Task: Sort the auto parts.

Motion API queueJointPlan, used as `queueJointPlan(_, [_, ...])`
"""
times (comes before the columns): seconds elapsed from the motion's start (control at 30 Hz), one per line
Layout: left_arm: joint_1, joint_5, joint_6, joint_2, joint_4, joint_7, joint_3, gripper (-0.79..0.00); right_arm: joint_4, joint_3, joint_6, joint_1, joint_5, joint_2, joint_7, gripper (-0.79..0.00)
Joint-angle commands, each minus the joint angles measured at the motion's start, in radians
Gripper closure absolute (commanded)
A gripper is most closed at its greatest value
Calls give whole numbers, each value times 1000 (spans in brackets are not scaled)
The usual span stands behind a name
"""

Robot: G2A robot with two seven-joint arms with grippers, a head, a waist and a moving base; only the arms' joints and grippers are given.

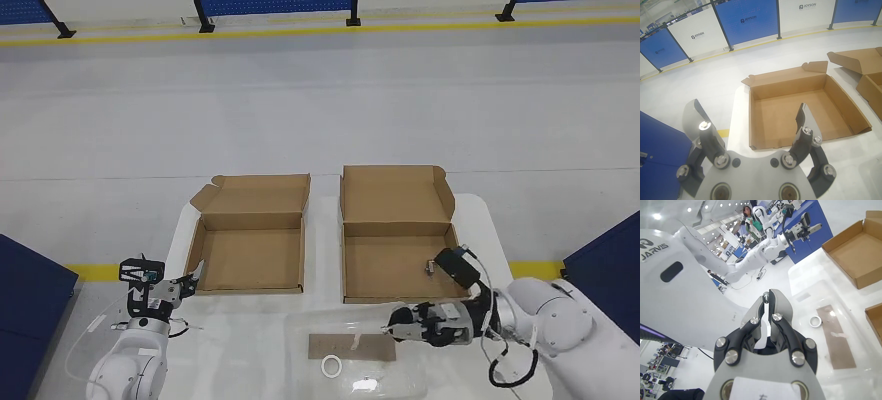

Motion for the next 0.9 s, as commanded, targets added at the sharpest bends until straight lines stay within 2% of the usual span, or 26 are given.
queueJointPlan(0.0, [0,0,0,0,0,0,0,-785,2,-9,9,10,35,11,9,0])
queueJointPlan(0.4, [0,0,0,0,0,0,0,-785,-13,-14,26,5,30,7,-15,0])
queueJointPlan(0.53, [0,0,0,0,0,0,0,-785,4,-19,9,-5,164,5,8,0])
queueJointPlan(0.87, [0,0,0,0,0,0,0,-785,-15,13,69,-22,410,22,69,0])
